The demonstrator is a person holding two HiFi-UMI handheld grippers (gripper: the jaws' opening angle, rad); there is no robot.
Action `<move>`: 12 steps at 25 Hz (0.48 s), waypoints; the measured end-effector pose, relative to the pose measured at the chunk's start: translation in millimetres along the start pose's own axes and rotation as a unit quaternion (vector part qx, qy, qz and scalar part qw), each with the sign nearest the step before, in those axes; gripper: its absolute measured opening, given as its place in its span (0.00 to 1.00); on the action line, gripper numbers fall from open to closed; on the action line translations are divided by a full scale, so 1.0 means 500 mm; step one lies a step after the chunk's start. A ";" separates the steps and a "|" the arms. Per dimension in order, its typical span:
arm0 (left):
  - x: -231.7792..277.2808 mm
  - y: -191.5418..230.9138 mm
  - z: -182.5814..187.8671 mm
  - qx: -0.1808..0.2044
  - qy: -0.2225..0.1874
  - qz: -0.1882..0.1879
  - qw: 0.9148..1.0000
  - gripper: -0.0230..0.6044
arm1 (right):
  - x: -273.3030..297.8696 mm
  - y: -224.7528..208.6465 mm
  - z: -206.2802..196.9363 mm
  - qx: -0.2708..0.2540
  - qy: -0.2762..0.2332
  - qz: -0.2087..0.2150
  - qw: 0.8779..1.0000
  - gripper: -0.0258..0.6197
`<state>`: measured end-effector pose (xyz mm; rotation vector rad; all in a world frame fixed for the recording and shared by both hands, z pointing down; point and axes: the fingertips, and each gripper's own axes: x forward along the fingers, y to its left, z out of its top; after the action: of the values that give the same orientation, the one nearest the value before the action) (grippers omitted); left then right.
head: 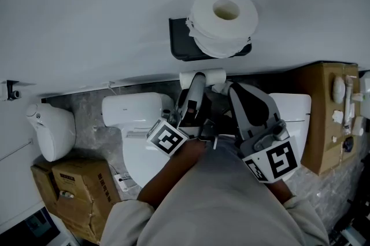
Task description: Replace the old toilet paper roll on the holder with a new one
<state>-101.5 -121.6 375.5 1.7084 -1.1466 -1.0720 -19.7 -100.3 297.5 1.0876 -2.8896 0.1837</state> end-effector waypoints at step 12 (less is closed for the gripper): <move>-0.042 -0.048 0.086 0.037 -0.029 -0.014 0.999 0.33 | 0.015 0.013 0.025 -0.005 -0.024 0.001 1.000 0.07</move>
<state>-140.0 -102.0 344.0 1.7661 -1.2161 -1.1152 -29.5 -101.7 285.1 1.1024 -2.9310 0.1450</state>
